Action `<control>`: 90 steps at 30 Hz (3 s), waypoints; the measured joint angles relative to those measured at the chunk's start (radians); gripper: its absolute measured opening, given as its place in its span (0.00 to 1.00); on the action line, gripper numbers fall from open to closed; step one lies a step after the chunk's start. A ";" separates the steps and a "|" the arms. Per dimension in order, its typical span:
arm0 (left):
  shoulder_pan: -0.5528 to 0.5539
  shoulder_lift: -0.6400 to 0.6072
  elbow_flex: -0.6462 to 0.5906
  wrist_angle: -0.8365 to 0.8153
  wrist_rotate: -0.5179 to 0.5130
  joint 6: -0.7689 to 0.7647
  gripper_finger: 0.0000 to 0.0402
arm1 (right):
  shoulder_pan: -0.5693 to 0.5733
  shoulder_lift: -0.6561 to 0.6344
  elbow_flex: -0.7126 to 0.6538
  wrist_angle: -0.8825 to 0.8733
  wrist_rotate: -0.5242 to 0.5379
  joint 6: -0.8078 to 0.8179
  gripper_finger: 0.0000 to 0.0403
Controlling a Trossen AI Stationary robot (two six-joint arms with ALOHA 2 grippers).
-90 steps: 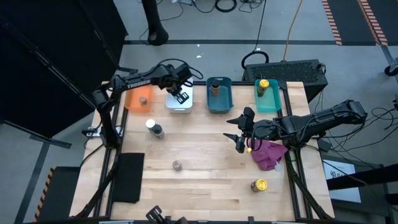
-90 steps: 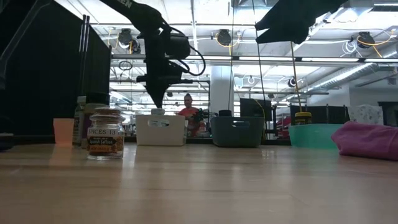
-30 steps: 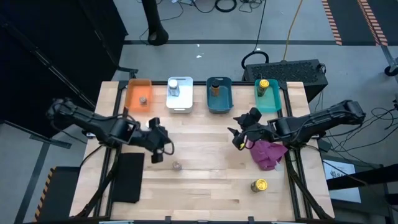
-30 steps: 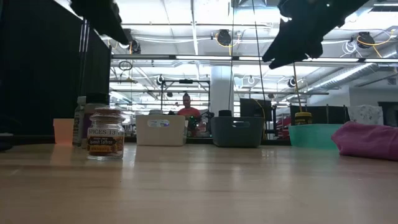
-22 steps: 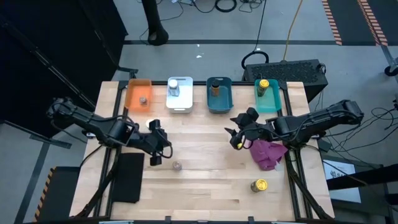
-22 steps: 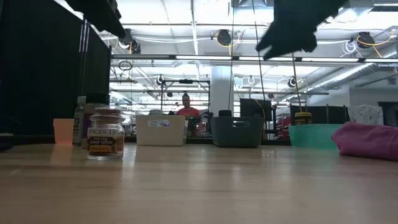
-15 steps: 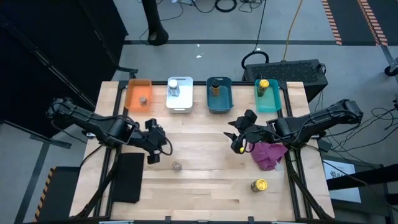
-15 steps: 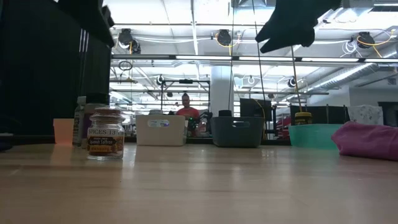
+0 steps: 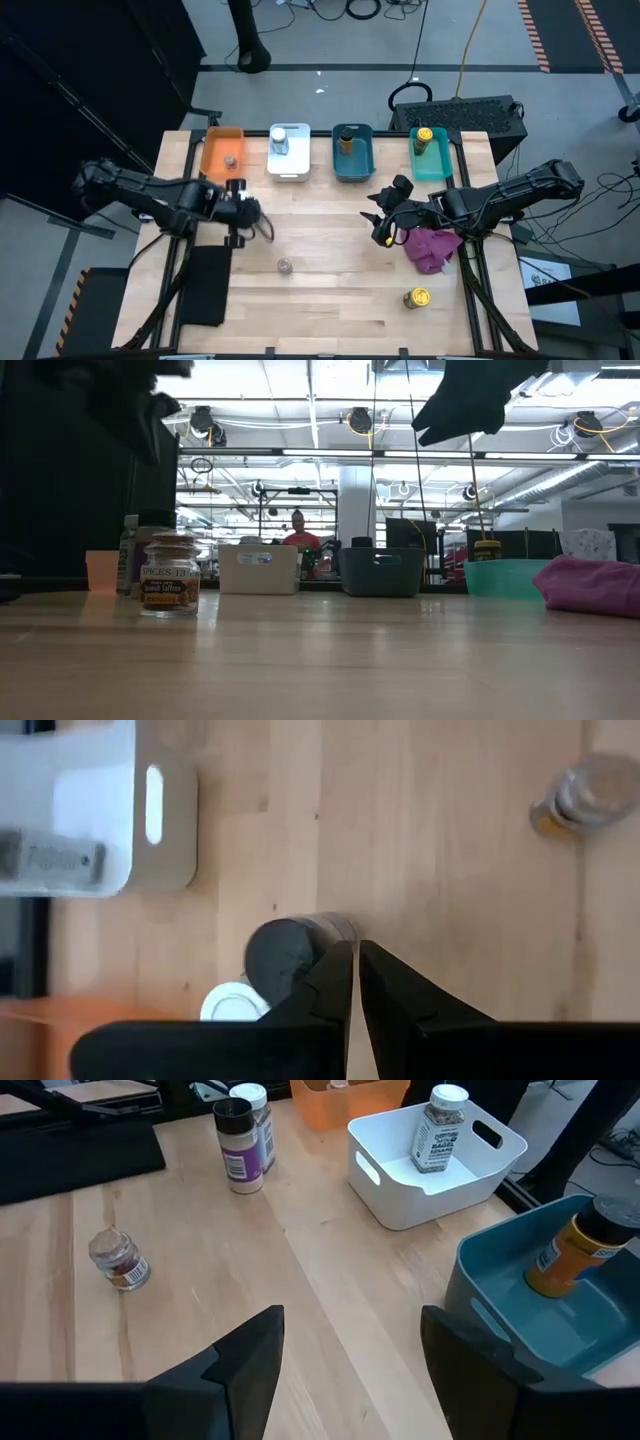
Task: Sort spices by type
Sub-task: Put the black seasoning bottle into the green bin
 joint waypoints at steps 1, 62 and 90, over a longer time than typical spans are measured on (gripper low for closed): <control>0.033 -0.009 0.000 0.010 0.032 0.019 0.08 | 0.000 0.000 0.000 0.000 0.000 0.000 0.54; 0.365 -0.067 -0.184 0.153 0.324 0.219 0.63 | 0.001 0.000 0.000 -0.061 -0.005 0.079 0.54; 0.277 -0.066 -0.207 0.225 0.223 0.211 0.63 | 0.001 0.000 0.000 -0.059 -0.005 0.083 0.54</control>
